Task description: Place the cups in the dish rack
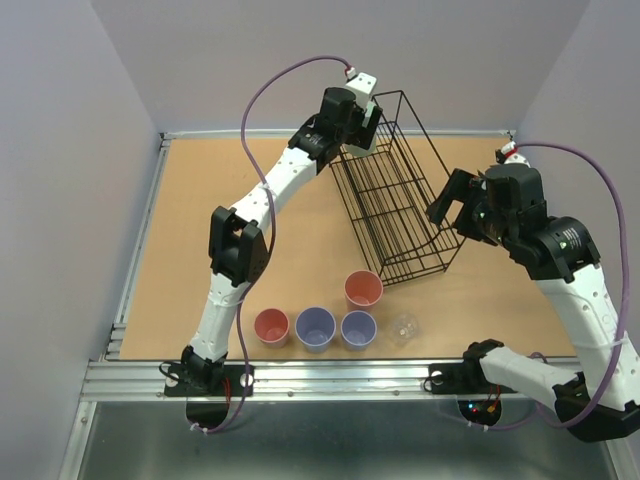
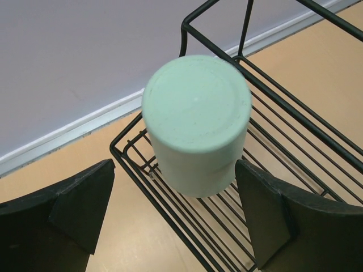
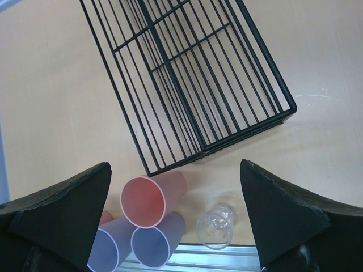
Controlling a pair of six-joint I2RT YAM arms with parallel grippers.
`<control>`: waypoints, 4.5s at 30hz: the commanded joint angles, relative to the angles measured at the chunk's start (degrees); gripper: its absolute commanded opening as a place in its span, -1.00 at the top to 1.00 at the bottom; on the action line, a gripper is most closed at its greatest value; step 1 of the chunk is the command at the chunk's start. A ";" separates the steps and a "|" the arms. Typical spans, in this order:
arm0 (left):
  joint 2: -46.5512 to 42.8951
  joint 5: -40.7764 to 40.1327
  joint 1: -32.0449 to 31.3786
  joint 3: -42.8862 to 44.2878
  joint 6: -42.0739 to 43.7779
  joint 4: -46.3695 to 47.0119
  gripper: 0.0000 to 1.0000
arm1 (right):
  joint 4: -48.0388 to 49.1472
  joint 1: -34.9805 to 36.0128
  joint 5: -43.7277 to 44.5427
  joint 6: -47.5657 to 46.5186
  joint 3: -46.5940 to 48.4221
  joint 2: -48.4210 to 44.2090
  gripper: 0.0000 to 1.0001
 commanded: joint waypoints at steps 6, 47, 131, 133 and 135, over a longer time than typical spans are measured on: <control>-1.82 -2.81 0.24 4.14 -0.62 2.88 -0.97 | 2.34 -0.14 -0.92 0.36 -1.87 -0.12 -1.00; -39.44 -10.29 1.30 -35.84 -17.23 0.07 -0.97 | 1.30 26.55 0.54 16.07 -3.30 4.97 -0.80; -68.89 5.20 -1.25 -58.20 -28.48 -8.54 -0.97 | 15.45 32.20 10.67 24.45 -18.15 11.31 0.99; -66.97 5.80 -0.81 -55.11 -28.75 -11.35 -0.97 | 14.65 32.29 12.16 23.30 -12.00 11.83 0.99; -65.64 8.87 0.24 -50.28 -29.53 -12.58 -0.97 | 14.30 32.29 14.27 21.46 -7.87 12.19 0.99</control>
